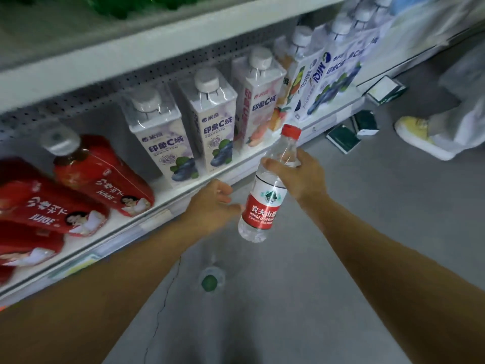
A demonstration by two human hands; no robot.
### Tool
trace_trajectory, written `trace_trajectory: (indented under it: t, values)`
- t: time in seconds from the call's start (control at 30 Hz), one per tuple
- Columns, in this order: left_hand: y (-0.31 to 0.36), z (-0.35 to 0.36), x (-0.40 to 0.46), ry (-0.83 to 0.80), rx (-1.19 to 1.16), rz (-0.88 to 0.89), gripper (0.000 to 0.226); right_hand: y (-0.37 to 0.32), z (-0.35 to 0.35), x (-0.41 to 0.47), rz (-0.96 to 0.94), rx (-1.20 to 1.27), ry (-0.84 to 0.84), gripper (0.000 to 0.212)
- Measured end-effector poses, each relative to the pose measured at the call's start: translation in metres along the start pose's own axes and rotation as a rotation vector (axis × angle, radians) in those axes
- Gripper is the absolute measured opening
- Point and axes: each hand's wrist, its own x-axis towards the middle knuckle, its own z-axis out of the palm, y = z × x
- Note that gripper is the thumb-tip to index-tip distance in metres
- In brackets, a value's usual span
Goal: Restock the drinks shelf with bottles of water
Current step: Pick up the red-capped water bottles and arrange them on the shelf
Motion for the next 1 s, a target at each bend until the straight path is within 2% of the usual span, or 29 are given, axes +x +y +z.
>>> trace_trajectory:
  t: [0.13,0.3,0.4,0.5,0.53,0.67,0.73,0.9,1.0]
  values:
    - [0.068,-0.026,-0.059,-0.035,-0.093,0.002,0.044,-0.077,-0.043,-0.038,-0.002,-0.015,-0.028,0.031]
    - [0.152,-0.063,-0.134,-0.091,-0.154,0.037,0.056,-0.174,-0.089,-0.087,-0.029,-0.023,-0.059,0.046]
    - [0.2,-0.084,-0.18,-0.134,-0.163,0.043,0.057,-0.232,-0.116,-0.12,-0.059,-0.021,-0.077,0.035]
    - [0.221,-0.091,-0.204,-0.181,-0.24,0.046,0.071,-0.267,-0.126,-0.139,-0.114,-0.059,-0.124,0.033]
    - [0.258,-0.113,-0.241,-0.131,-0.255,0.063,0.072,-0.314,-0.149,-0.158,-0.167,-0.064,-0.115,0.034]
    - [0.296,-0.133,-0.283,-0.071,-0.29,0.108,0.082,-0.374,-0.17,-0.187,-0.279,-0.092,-0.187,0.03]
    - [0.317,-0.149,-0.312,-0.016,-0.29,0.145,0.074,-0.41,-0.182,-0.205,-0.319,-0.092,-0.199,0.029]
    - [0.372,-0.193,-0.377,0.109,-0.285,0.256,0.054,-0.498,-0.209,-0.247,-0.469,-0.138,-0.274,0.048]
    - [0.396,-0.217,-0.413,0.177,-0.335,0.313,0.053,-0.545,-0.226,-0.268,-0.556,-0.15,-0.392,0.034]
